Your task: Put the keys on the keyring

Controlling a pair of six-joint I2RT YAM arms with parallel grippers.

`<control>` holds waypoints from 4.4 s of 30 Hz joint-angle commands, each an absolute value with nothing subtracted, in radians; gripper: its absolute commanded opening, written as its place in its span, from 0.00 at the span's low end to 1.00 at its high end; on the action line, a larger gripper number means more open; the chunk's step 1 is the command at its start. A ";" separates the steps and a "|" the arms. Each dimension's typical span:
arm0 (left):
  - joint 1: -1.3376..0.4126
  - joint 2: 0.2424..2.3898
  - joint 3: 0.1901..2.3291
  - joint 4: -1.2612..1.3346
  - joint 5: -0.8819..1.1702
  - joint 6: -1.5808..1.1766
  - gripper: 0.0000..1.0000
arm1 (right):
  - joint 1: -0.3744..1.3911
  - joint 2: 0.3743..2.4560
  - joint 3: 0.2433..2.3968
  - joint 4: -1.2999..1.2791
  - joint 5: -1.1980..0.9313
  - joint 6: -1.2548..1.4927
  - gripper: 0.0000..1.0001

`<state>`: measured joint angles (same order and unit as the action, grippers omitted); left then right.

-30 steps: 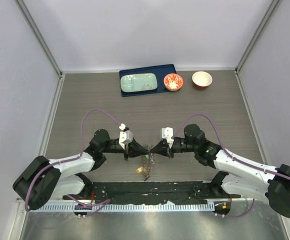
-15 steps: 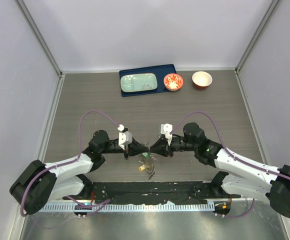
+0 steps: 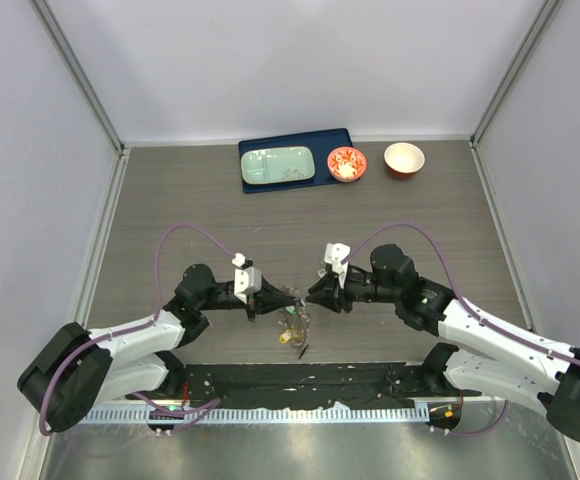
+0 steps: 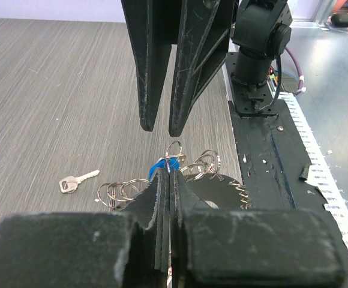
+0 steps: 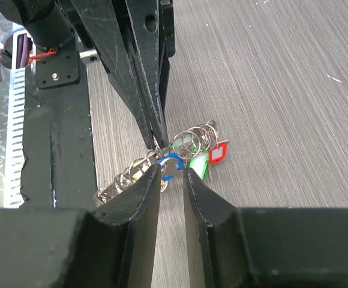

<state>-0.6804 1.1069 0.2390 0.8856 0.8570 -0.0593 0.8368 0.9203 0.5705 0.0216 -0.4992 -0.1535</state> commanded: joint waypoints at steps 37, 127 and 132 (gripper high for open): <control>-0.680 1.028 0.232 0.933 0.759 -0.087 0.00 | 1.040 0.959 0.591 0.104 -0.186 -0.196 0.27; -0.541 1.210 0.457 0.658 1.127 0.069 0.37 | 1.069 1.011 0.752 -0.104 -0.117 -0.476 0.01; -0.541 1.232 0.485 0.598 1.135 0.084 0.34 | 1.069 1.008 0.749 -0.100 -0.123 -0.474 0.01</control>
